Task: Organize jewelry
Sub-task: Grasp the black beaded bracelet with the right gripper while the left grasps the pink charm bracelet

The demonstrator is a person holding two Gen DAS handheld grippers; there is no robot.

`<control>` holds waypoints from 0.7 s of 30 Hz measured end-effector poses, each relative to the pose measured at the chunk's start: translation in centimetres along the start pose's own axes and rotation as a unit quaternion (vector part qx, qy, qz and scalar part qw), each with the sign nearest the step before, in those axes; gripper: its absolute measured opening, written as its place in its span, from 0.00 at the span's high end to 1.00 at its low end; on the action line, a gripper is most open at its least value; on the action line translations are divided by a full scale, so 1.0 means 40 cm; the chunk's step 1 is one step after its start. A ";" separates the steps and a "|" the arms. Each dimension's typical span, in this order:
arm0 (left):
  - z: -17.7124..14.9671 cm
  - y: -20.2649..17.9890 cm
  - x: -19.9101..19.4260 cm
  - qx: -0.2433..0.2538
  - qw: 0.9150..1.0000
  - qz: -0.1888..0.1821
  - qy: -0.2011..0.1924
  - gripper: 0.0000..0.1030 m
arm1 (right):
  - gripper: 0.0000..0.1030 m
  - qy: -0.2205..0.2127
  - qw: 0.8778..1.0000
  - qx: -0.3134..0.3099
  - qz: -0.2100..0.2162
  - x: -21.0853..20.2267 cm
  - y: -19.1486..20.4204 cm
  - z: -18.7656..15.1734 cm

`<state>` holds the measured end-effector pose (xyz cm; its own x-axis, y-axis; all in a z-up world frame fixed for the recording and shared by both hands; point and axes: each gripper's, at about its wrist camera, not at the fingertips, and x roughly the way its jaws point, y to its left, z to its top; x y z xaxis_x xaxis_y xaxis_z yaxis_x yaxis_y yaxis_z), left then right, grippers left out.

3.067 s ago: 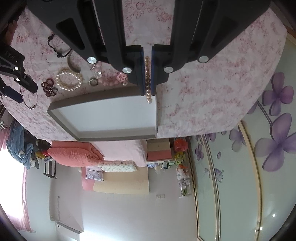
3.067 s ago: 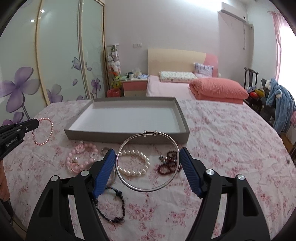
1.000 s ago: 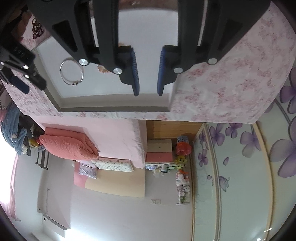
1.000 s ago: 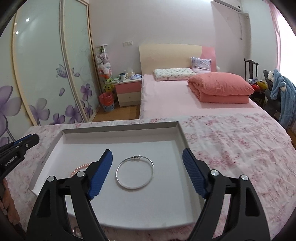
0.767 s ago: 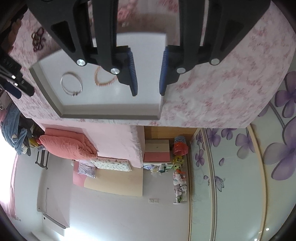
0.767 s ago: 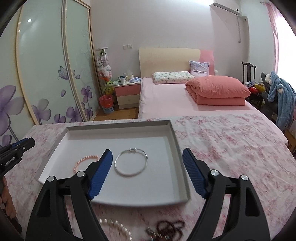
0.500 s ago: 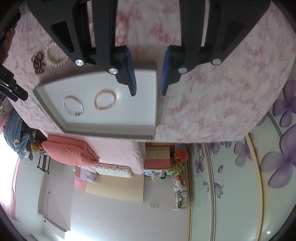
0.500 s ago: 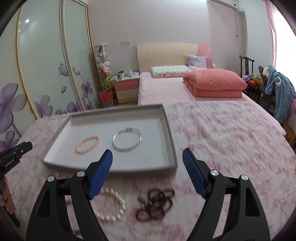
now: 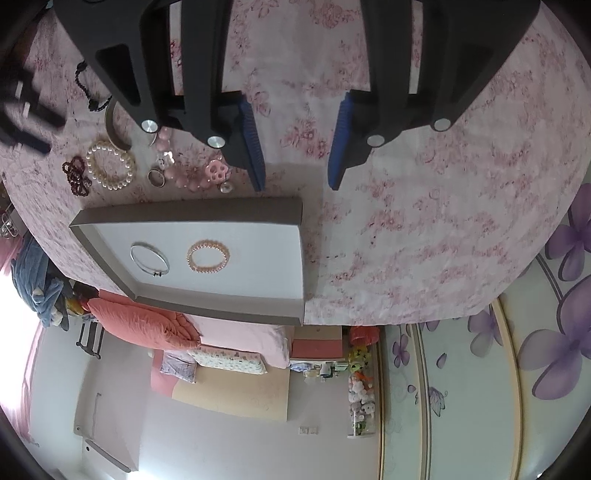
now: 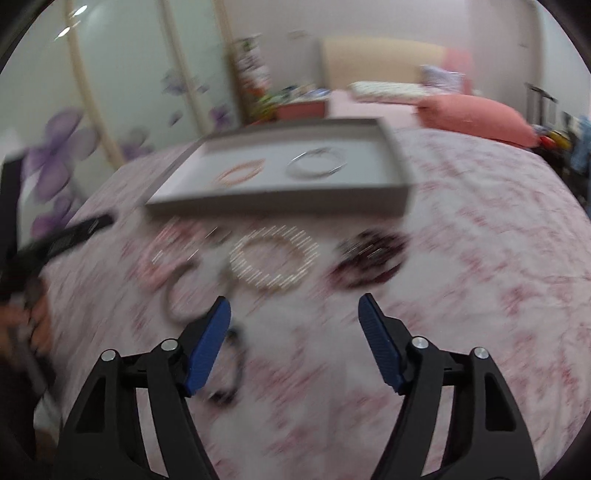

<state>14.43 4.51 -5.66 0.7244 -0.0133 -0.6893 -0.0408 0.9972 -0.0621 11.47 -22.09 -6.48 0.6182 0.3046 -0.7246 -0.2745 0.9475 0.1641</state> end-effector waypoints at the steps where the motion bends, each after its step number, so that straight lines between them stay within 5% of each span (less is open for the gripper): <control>1: 0.000 0.002 0.001 -0.001 1.000 0.000 0.001 0.65 | 0.39 0.007 1.000 -0.011 0.008 0.003 0.018 -0.011; 11: -0.005 -0.008 0.002 0.000 1.000 -0.005 0.005 0.65 | 0.65 0.034 0.997 -0.068 -0.015 0.057 0.100 -0.031; 14: -0.007 -0.025 0.007 0.010 1.000 -0.014 0.010 0.65 | 0.87 0.034 0.996 -0.081 -0.012 0.055 0.107 -0.034; 21: -0.018 -0.088 0.036 0.046 0.998 -0.034 0.035 0.65 | 0.89 0.030 0.997 -0.016 -0.073 0.048 0.011 -0.012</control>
<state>15.13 0.95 -6.95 0.6730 -0.0835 -0.7349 0.0734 0.9962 -0.0460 12.18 -21.15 -8.11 0.6085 0.1566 -0.7779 -0.2082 0.9775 0.0339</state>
